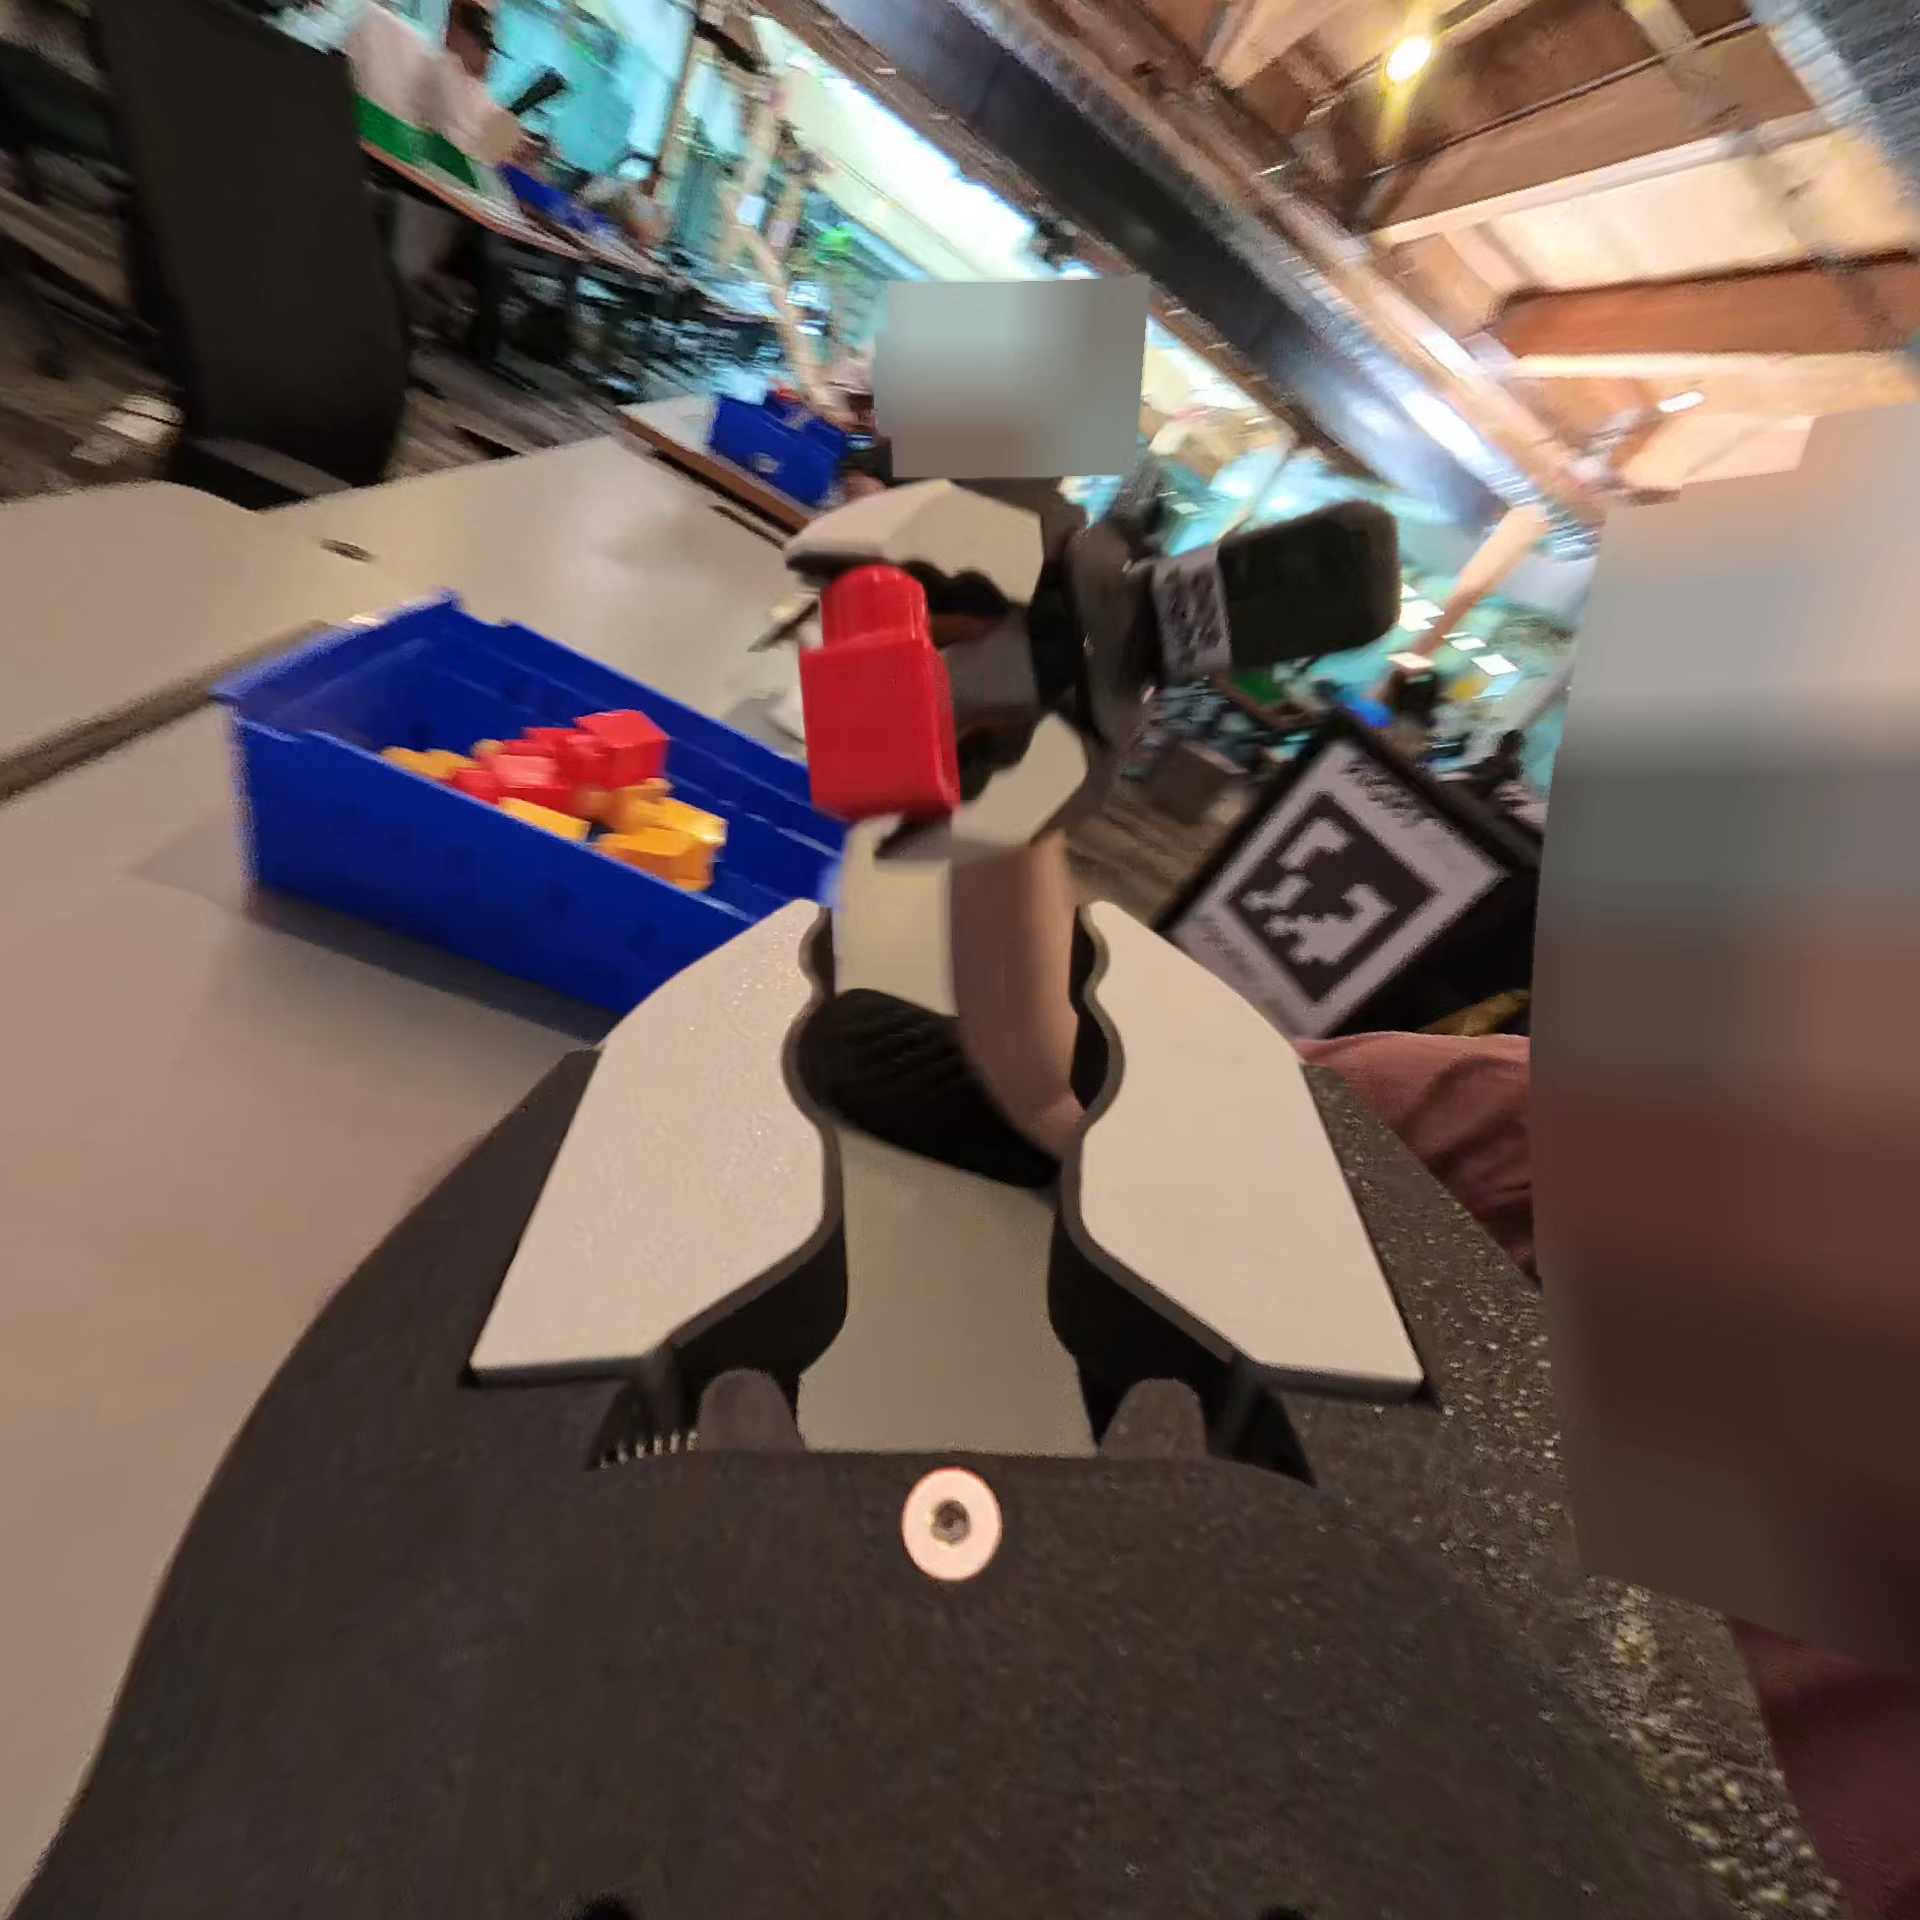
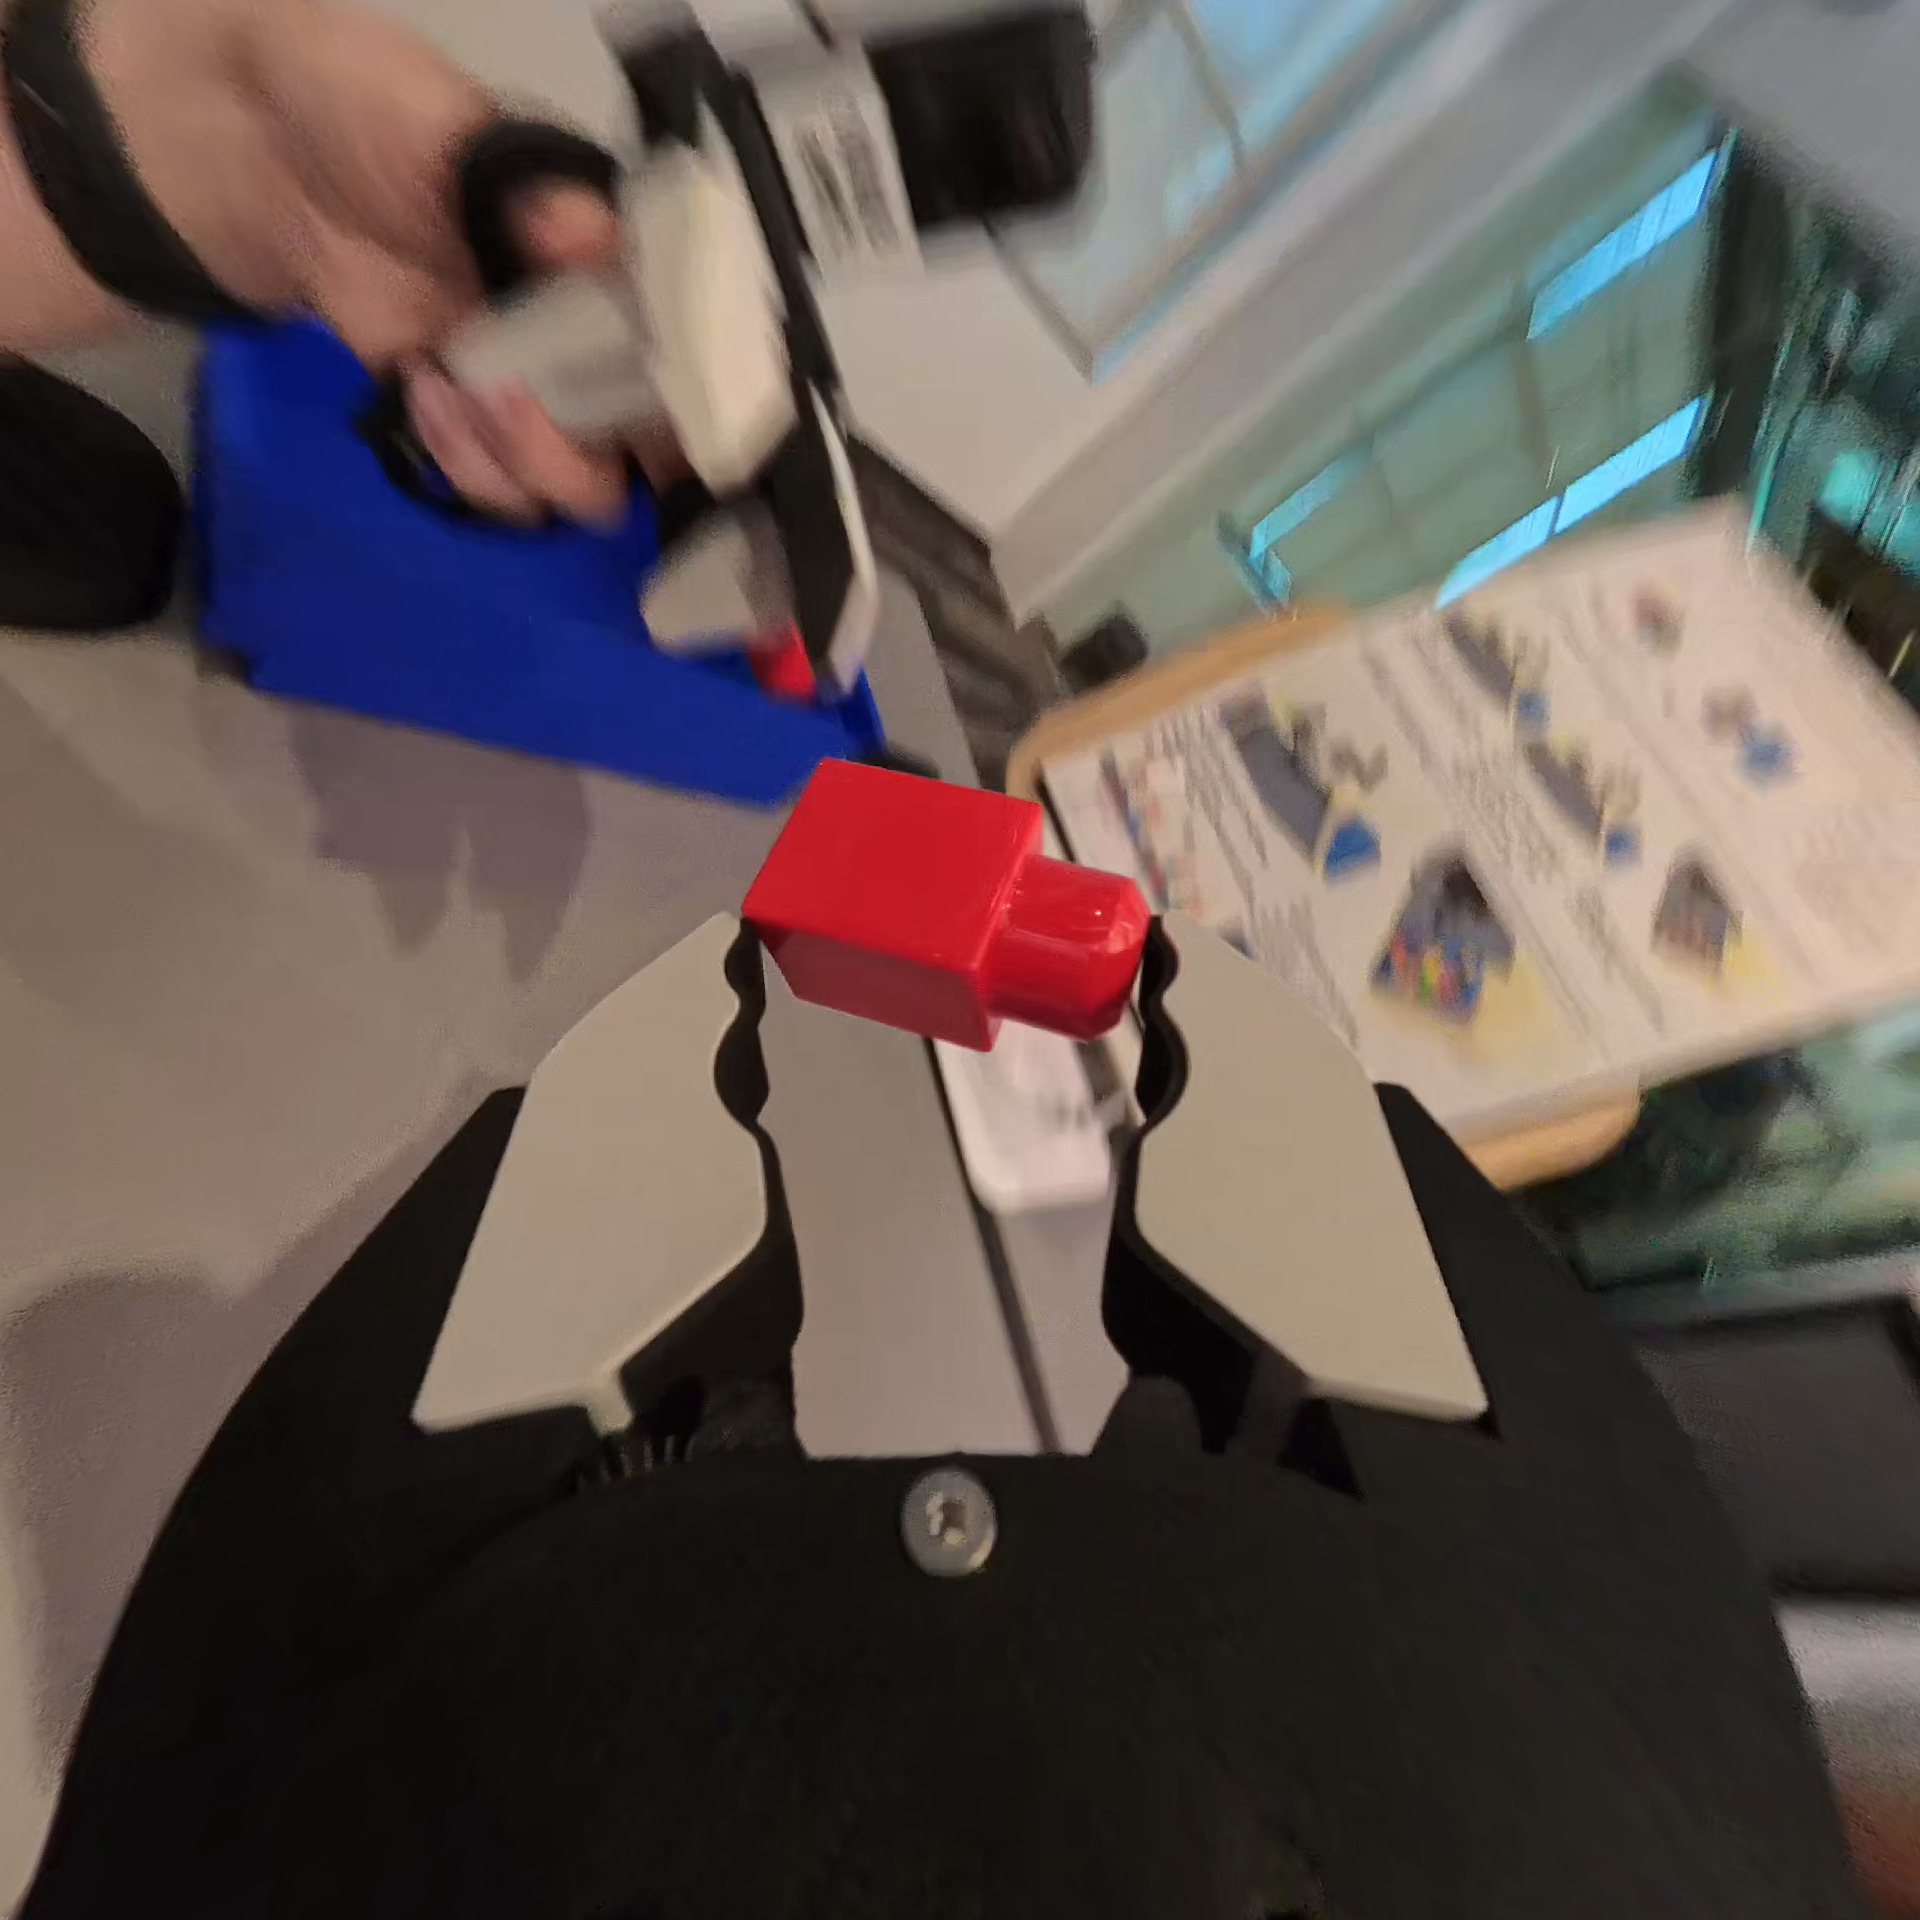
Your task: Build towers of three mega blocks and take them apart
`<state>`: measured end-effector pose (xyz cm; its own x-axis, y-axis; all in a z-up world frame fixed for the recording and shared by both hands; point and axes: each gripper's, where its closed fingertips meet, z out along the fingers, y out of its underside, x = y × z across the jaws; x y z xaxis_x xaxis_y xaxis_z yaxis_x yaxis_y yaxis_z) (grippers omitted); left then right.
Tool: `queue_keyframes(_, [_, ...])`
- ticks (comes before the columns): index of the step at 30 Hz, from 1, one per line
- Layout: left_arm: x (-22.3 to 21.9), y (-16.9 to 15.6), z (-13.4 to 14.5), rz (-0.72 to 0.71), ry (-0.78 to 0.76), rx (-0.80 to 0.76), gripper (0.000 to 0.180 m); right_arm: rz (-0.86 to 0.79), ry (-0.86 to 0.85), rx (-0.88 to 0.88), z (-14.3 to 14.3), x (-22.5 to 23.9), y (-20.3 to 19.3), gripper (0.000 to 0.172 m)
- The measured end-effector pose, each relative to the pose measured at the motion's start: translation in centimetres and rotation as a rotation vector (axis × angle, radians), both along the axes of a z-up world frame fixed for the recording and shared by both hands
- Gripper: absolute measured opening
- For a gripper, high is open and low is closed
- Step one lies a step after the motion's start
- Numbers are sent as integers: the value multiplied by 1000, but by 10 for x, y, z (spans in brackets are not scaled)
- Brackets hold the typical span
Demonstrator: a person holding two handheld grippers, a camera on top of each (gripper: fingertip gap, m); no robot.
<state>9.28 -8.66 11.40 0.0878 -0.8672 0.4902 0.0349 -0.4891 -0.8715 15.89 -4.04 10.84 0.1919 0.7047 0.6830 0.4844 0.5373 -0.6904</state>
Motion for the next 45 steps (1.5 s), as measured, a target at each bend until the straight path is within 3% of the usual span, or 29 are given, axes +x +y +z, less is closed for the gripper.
queue_keyframes(2, [-13,8,-1,109,78,90,44,-215,-50,-205,-20,64,41,70])
queue_keyframes(5, [-28,18,-3,249,204,196,47,-568,-123,-471,-81,163,99,70])
queue_keyframes(8, [-36,21,-5,320,280,248,48,-683,-209,-699,-146,210,117,71])
queue_keyframes(11, [-43,26,-12,364,346,239,49,-701,-200,-761,-168,218,127,72])
queue_keyframes(14, [-64,37,-14,469,416,247,49,-755,-101,-592,-135,213,146,80])
queue_keyframes(17, [-108,53,-8,689,480,260,51,-880,164,-283,-56,203,162,80])
queue_keyframes(20, [-151,59,0,862,498,260,47,-961,557,-155,12,191,145,73])
queue_keyframes(22, [-171,58,-1,905,499,224,48,-959,632,-83,33,175,128,66])
queue_keyframes(27, [-219,58,6,1092,528,229,48,-984,522,-60,29,140,116,76])
queue_keyframes(33, [-238,61,15,1260,569,287,50,-961,446,-77,13,114,119,76])
queue_keyframes(36, [-249,68,23,1451,601,357,50,-935,418,-95,7,103,119,76])
queue_keyframes(38, [-266,67,33,1674,710,478,51,-924,411,-86,6,98,118,76])
queue_keyframes(40, [-267,66,37,1790,814,570,47,-919,393,-90,4,94,119,76])
queue_keyframes(45, [-243,81,23,1703,846,563,45,-909,372,-118,-5,88,123,79])
